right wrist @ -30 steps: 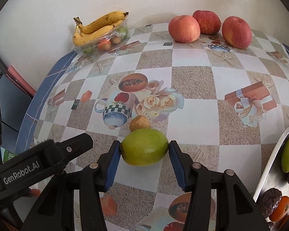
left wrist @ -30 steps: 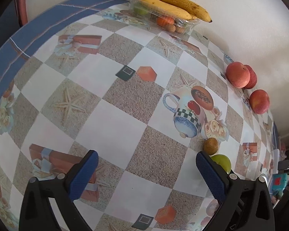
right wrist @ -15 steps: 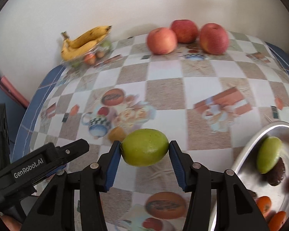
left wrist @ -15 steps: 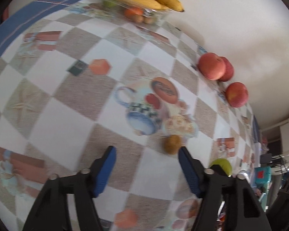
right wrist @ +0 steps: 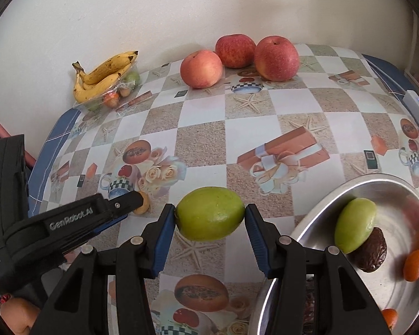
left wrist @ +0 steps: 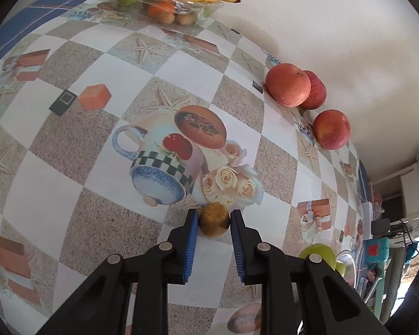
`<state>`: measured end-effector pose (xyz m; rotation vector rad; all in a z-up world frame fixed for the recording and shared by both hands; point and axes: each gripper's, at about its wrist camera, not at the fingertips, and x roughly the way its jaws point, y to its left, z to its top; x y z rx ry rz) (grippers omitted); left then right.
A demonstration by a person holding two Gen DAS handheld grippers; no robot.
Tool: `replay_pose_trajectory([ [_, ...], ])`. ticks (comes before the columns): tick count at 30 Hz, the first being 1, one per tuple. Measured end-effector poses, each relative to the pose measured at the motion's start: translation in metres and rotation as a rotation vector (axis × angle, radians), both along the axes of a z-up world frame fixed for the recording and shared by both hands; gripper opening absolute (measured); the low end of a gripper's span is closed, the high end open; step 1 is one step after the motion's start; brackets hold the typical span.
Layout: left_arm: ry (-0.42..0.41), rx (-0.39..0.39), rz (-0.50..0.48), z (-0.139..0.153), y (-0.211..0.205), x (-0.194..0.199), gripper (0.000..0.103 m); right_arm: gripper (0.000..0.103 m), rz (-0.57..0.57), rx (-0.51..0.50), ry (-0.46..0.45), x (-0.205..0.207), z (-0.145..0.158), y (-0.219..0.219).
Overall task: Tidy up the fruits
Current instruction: 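Grasp a green pear with the right gripper while the left gripper grasps a small brown kiwi, then carry the pear and kiwi over the steel bowl and open both grippers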
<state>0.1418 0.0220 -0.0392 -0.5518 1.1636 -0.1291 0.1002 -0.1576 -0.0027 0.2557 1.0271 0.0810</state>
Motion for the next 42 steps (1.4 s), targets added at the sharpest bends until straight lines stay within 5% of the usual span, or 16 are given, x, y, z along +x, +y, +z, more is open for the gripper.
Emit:
replay_pose_trajectory([
  [20,-0.073,-0.067,-0.049,0.043,-0.009,-0.042,0.025,0.053,0.011,-0.057,-0.005,-0.023,0.012,0.001],
  [42,-0.097,-0.059,-0.298,0.055,-0.097,-0.099,0.025,0.053,-0.114,-0.135,0.027,-0.087,0.026,-0.067],
])
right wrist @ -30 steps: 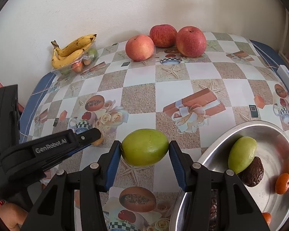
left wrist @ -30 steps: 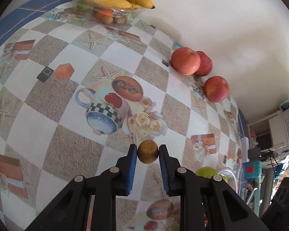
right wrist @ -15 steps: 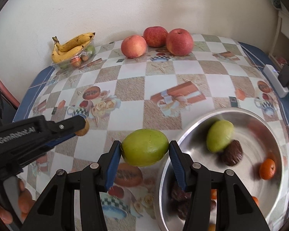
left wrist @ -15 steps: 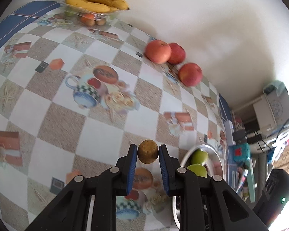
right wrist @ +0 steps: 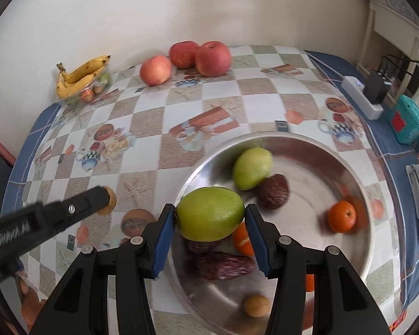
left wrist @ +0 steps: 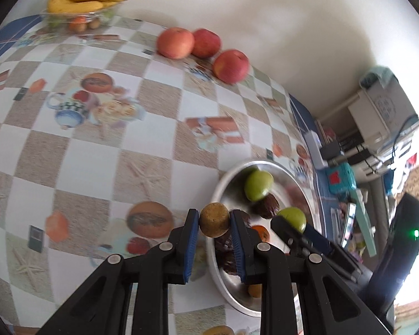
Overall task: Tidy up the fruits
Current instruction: 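Carry the pear and kiwi over the steel bowl and open both grippers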
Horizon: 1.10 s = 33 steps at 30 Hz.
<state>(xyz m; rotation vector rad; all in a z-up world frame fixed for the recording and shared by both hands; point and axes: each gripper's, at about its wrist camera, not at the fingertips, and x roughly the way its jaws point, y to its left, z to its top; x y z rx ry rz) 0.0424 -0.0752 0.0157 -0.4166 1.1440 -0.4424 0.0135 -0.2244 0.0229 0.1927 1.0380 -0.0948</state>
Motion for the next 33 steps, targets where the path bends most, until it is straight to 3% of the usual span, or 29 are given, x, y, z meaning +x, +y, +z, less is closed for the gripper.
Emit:
replay_pose_trajectory([
  [4,-0.010,-0.002,-0.055,0.000,-0.019,-0.005,0.025,0.053,-0.064,-0.039,0.017,-0.003,-0.003,-0.023],
  [11,-0.031,0.041,-0.151,-0.001,-0.050,-0.015,0.025,0.053,-0.166,-0.020,0.033,-0.010,-0.004,-0.058],
  [20,0.033,0.026,-0.140,-0.015,-0.047,-0.012,0.030,0.053,-0.182,-0.015,0.069,-0.009,-0.010,-0.063],
  [27,0.035,0.030,-0.116,-0.015,-0.038,-0.011,0.035,0.053,-0.175,-0.028,0.083,-0.009,-0.012,-0.060],
  [28,0.035,0.041,-0.105,-0.015,-0.035,-0.010,0.039,0.053,-0.174,-0.028,0.078,-0.009,-0.011,-0.060],
  [29,0.035,0.063,-0.088,-0.015,-0.032,-0.009,0.058,0.053,-0.173,-0.029,0.074,-0.009,-0.010,-0.059],
  [31,0.027,0.131,-0.028,-0.016,-0.022,-0.007,0.084,0.053,-0.171,-0.031,0.075,-0.009,-0.010,-0.059],
  [33,0.028,0.182,0.004,-0.018,-0.014,-0.004,0.087,0.053,-0.167,-0.036,0.082,-0.009,-0.011,-0.057],
])
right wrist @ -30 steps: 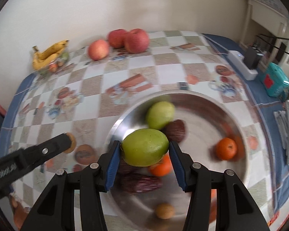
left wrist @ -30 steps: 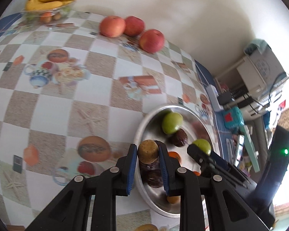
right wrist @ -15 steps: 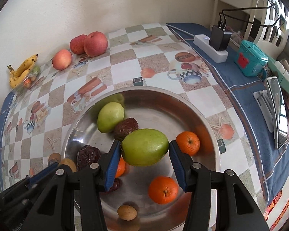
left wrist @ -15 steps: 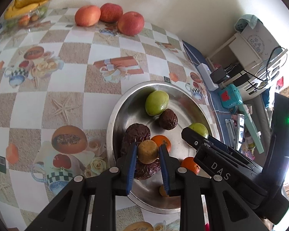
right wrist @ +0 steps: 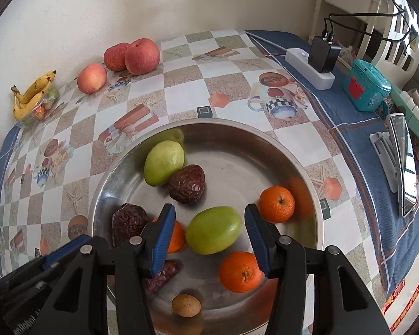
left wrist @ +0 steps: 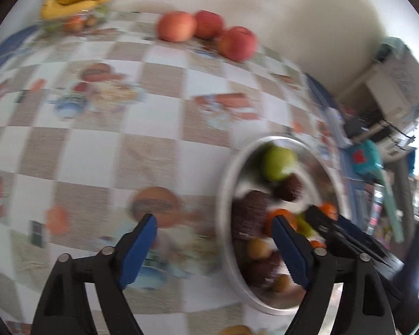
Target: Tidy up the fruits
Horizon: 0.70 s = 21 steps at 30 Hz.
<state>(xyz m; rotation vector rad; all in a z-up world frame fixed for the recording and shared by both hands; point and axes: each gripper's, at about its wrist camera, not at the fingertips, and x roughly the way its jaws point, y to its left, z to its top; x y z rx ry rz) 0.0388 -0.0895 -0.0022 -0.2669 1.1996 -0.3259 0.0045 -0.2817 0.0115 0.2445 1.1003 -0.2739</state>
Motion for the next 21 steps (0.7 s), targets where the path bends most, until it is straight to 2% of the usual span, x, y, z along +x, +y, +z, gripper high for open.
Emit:
replay_pose_trajectory([
  [1,0.000,0.037,0.019,-0.001,0.005,0.002,0.087,0.055,0.002,-0.003,0.004,0.000,-0.001,0.000],
  [2,-0.005,0.060,0.035,-0.001,0.009,0.003,0.091,0.061,0.004,-0.009,0.008,0.000,-0.001,0.002],
  [3,-0.013,0.086,0.053,-0.001,0.014,0.003,0.101,0.066,0.005,-0.012,0.009,0.000,-0.002,0.002],
  [4,-0.023,0.116,0.073,-0.001,0.019,0.003,0.103,0.074,0.007,-0.016,0.009,0.000,-0.002,0.002],
  [9,-0.087,0.264,0.120,0.000,0.037,0.005,0.103,0.083,0.010,-0.043,0.004,-0.001,-0.003,0.007],
  [11,-0.101,0.295,0.121,0.001,0.041,0.004,0.103,0.096,0.009,-0.061,0.004,-0.001,-0.004,0.010],
  [17,-0.092,0.342,0.084,0.000,0.048,-0.006,0.103,0.098,0.041,-0.078,0.007,-0.009,-0.006,0.022],
  [21,-0.086,0.405,0.077,0.003,0.054,-0.015,0.103,0.098,0.065,-0.093,-0.001,-0.015,-0.005,0.032],
])
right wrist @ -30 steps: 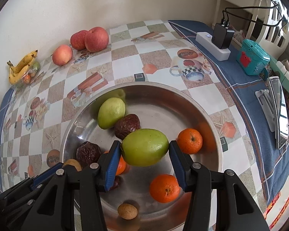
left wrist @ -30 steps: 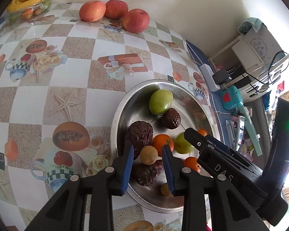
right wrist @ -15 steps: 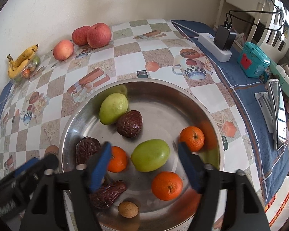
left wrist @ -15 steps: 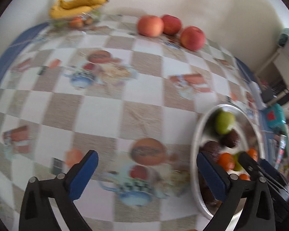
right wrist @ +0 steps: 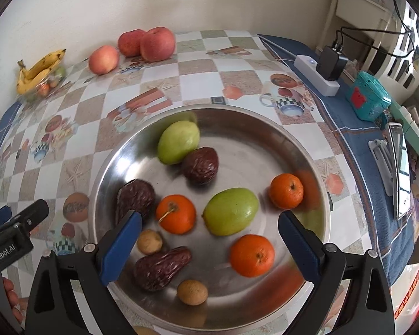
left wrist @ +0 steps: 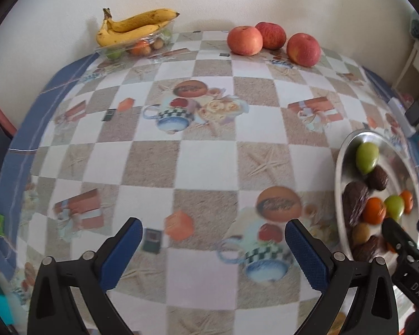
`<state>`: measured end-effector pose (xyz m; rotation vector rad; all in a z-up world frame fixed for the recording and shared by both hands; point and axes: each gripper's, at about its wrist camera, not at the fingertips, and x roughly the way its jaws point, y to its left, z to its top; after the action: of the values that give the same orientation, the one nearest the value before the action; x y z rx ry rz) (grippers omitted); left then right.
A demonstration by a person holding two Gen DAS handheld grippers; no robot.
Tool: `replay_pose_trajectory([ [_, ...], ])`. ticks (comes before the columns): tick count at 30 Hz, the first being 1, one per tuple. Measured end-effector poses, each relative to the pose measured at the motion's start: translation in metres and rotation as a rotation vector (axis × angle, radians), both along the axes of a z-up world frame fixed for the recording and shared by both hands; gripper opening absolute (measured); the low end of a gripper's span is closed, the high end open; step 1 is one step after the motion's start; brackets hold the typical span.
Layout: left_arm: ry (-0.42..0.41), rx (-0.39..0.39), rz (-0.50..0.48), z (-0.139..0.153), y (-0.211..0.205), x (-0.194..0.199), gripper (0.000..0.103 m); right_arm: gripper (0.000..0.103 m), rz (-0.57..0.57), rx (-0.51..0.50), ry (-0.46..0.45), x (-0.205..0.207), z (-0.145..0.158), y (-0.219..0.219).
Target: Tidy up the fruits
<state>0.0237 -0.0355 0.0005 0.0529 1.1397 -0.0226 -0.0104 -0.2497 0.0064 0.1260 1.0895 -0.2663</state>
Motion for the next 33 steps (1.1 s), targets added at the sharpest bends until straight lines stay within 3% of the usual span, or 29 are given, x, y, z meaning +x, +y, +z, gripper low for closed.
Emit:
replay_pose_trajectory([
  [2,0.005,0.040,0.003,0.002,0.002,-0.006,0.103,0.098,0.006,0.000,-0.004,-0.003,0.001,0.004],
  [13,0.006,0.097,0.044,0.013,0.017,-0.029,0.103,0.098,0.050,-0.020,0.017,-0.027,0.006,0.026],
  [20,0.057,0.067,0.044,0.007,0.022,-0.025,0.103,0.098,0.044,0.010,0.042,-0.025,0.002,0.025],
  [33,0.059,0.052,0.023,0.007,0.020,-0.027,0.103,0.098,0.046,0.006,0.036,-0.024,0.004,0.027],
])
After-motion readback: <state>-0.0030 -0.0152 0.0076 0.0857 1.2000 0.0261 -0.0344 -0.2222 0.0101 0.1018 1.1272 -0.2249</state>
